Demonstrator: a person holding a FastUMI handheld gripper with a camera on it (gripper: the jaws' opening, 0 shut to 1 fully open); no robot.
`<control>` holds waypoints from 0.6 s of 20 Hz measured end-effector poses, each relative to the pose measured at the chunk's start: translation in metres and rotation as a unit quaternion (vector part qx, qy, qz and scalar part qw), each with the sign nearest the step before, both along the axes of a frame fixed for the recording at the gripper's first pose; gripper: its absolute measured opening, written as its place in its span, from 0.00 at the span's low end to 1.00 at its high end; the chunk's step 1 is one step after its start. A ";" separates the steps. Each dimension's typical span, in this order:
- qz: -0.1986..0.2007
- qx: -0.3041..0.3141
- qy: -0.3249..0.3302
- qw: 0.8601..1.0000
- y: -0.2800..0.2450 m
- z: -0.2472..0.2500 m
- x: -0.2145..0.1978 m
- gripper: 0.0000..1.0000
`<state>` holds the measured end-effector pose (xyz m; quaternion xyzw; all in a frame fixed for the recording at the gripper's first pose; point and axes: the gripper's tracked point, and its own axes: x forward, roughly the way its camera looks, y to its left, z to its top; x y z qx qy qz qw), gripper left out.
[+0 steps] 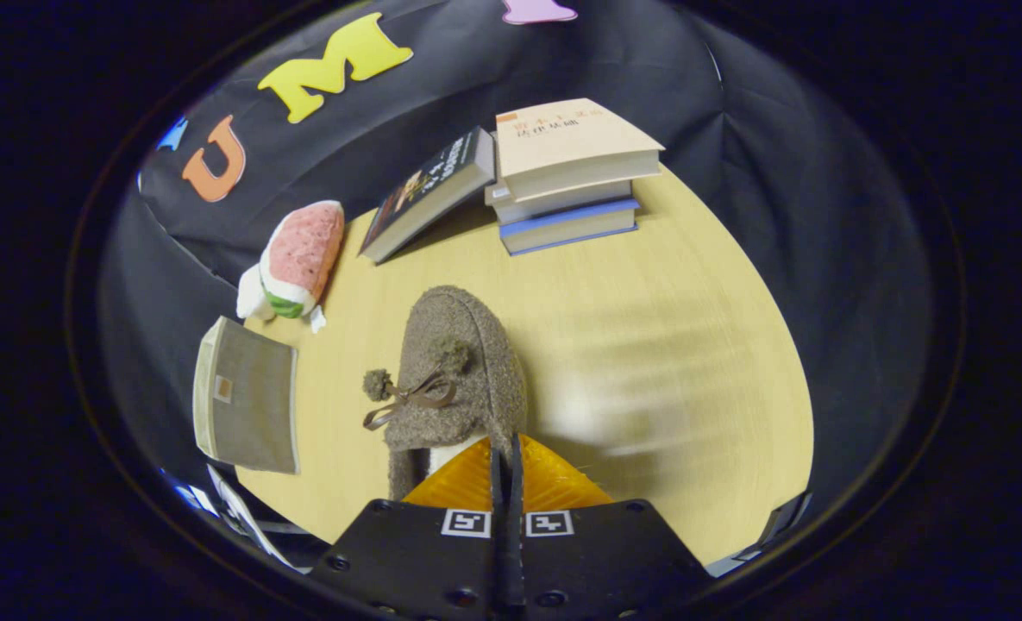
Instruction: Open the storage box then place both shoes into the box .Put the left shoe in first, then the right shoe, with the right side of both shoes facing outward in a uniform manner.
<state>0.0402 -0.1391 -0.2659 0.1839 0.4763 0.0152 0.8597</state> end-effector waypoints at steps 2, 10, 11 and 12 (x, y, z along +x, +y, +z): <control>0.004 -0.006 -0.012 1.000 0.012 0.017 0.000 0.00; 0.008 0.010 -0.050 0.999 0.100 0.081 0.006 0.00; 0.005 0.014 -0.056 0.998 0.112 0.089 0.007 0.00; 0.003 0.017 -0.063 0.998 0.125 0.098 0.009 0.00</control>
